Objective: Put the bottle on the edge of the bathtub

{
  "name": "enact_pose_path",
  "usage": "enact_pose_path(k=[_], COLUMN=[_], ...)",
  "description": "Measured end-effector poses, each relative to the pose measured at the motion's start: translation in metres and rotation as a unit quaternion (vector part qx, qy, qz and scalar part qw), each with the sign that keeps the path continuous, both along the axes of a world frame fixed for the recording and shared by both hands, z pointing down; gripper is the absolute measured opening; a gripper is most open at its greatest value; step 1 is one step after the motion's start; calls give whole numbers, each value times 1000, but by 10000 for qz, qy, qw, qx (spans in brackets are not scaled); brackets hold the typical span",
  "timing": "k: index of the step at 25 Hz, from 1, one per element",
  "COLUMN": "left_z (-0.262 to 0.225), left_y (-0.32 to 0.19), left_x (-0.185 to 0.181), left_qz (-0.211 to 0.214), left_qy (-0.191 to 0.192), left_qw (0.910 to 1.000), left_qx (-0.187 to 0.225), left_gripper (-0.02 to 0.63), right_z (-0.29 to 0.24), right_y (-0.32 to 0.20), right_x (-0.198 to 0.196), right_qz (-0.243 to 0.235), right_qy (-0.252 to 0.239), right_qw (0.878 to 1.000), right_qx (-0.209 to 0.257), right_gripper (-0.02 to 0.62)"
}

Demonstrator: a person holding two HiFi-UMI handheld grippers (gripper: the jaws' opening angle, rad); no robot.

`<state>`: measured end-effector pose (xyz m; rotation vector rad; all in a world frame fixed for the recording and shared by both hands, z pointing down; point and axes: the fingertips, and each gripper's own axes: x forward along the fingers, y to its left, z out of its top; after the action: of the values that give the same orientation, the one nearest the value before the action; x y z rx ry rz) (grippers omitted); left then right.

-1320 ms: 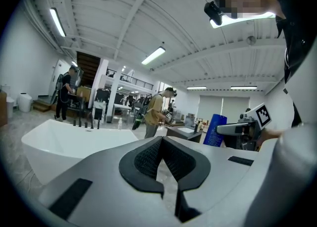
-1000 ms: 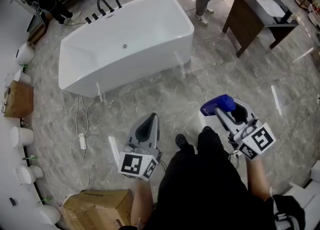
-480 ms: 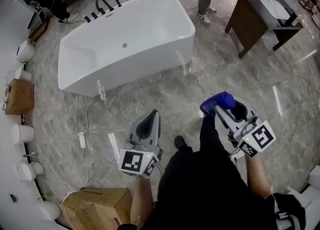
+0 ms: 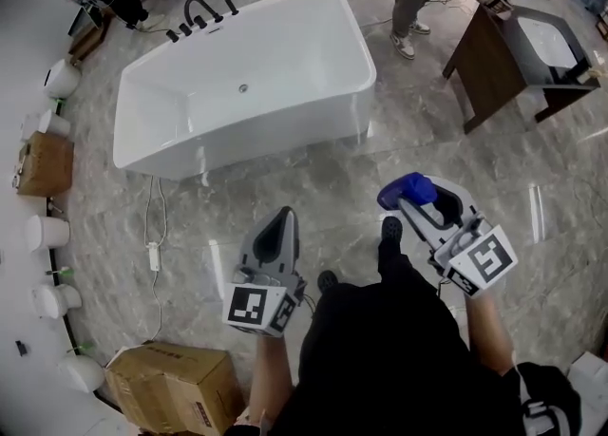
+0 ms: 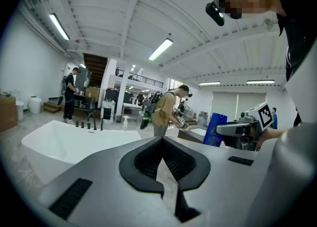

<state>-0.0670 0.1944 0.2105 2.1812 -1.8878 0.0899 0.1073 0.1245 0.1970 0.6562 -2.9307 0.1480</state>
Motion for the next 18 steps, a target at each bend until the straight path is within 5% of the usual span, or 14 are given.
enact_pose_path(k=[10,18], left_z=[-2,14], left_y=[-101,-124], left_x=[58,20], left_qz=[-189,-53], left_qy=[64,142], left_qw=[9997,9997], left_qx=[-112,-196], left_gripper=[11,11], right_z=[19,40], right_y=[-86,-114], right_x=[10,-32], right_qz=[-885,-666], right_qy=[182,290], right_qw=[9956,9967], right_qx=[-250,-350], right_gripper=[148,148])
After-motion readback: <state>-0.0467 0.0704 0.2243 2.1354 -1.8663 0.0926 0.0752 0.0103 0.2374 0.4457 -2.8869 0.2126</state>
